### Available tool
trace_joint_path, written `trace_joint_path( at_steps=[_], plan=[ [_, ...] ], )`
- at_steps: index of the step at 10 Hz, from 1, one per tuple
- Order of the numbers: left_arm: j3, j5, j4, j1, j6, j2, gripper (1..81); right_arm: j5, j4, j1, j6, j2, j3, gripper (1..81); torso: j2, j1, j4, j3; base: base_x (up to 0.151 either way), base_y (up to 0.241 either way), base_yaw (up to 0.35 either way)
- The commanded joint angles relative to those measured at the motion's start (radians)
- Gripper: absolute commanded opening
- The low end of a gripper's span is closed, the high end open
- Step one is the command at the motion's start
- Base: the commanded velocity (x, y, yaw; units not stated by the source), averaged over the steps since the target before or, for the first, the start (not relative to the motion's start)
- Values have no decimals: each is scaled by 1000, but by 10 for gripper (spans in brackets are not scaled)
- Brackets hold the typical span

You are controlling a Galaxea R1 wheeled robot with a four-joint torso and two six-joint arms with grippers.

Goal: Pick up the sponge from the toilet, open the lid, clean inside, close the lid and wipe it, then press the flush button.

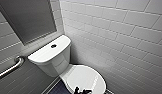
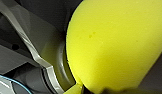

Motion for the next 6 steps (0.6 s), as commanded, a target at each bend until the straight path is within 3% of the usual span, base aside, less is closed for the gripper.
trace_joint_path(
  at_steps=[1, 6],
  plan=[
    [112, -137, 30, -159, 28, -32, 811, -60, -19, -16, 0, 5, 34, 10, 0, 0, 0, 0, 0, 0, 0],
    [227, -181, 29, -159, 26, -113, 811, -60, -20, -17, 2, 7, 34, 10, 0, 0, 0, 0, 0, 0, 0]
  ],
)
